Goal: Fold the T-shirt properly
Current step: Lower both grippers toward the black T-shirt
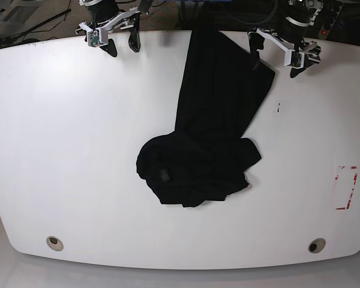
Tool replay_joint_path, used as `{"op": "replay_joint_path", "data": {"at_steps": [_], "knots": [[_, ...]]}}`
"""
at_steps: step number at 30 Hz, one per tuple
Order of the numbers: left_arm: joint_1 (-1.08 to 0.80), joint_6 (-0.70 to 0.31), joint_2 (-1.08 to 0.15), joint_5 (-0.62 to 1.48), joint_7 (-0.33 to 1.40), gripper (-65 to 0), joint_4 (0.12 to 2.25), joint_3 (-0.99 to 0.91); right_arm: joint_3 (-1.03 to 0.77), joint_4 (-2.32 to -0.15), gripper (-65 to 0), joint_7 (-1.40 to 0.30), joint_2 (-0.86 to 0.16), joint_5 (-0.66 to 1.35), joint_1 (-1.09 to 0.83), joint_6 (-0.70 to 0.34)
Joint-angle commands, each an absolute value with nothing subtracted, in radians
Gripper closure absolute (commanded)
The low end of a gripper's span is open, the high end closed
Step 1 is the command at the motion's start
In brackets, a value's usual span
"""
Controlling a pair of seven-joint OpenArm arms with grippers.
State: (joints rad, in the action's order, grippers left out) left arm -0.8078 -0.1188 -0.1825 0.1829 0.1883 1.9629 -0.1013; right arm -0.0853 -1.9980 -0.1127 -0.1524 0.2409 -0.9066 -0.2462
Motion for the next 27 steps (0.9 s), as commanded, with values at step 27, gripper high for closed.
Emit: {"op": "replay_joint_path", "data": {"at_steps": [27], "knots": [[-0.538,-0.114,-0.186,0.180,0.447,-53.6,1.764,0.036,-0.096,-2.014,-34.6,-0.383,-0.163,0.249,-0.533,-0.254]]}}
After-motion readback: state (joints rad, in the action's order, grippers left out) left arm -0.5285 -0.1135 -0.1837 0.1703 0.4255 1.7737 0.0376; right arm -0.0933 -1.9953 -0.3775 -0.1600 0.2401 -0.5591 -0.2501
